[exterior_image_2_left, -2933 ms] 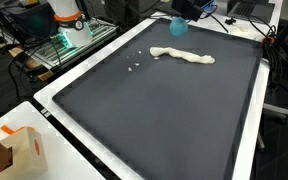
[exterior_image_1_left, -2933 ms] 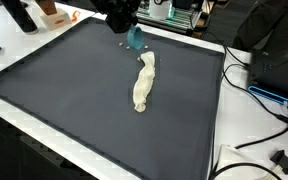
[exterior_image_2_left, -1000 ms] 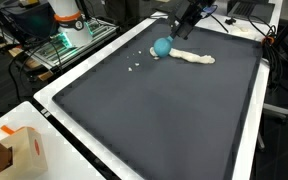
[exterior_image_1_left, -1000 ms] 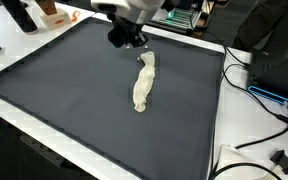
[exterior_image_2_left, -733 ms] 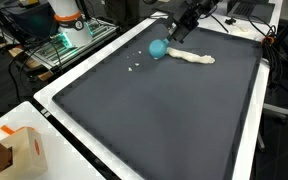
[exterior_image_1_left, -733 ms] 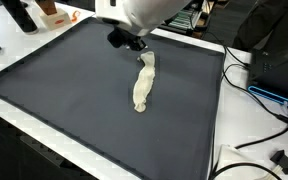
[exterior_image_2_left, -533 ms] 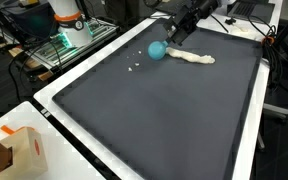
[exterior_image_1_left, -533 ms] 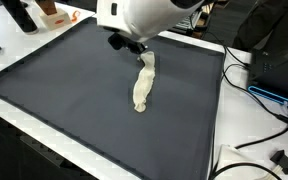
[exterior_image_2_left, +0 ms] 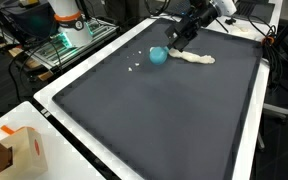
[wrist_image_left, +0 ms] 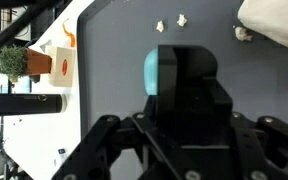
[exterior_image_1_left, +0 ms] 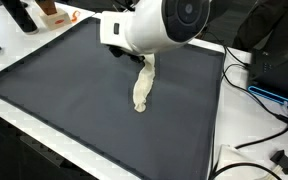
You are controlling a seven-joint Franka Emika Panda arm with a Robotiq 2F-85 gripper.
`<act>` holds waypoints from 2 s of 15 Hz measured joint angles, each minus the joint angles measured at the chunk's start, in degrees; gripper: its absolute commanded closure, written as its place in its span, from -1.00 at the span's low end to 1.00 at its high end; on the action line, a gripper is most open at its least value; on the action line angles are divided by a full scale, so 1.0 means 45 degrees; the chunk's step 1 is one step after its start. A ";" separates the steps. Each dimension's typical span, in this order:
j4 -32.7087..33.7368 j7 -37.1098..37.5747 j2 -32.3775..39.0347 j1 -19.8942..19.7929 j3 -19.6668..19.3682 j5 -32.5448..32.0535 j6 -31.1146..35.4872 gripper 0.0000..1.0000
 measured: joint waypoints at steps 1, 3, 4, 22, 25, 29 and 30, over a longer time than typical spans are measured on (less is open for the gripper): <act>0.0139 -0.0027 0.0123 0.0052 -0.0009 -0.0048 -0.0001 0.50; 0.0410 -0.0147 0.0361 0.0167 -0.0034 -0.0155 -0.0002 0.50; 0.0556 -0.0257 0.0476 0.0220 -0.0044 -0.0223 -0.0003 0.50; 0.1808 -0.2748 0.1271 0.0993 -0.0288 -0.2433 0.0796 0.50; 0.1807 -0.3105 0.1269 0.1058 -0.0287 -0.2784 0.1358 0.50; 0.1779 -0.3539 0.1237 0.1133 -0.0286 -0.3212 0.2239 0.50; 0.1762 -0.3624 0.1217 0.1146 -0.0284 -0.3260 0.2491 0.50</act>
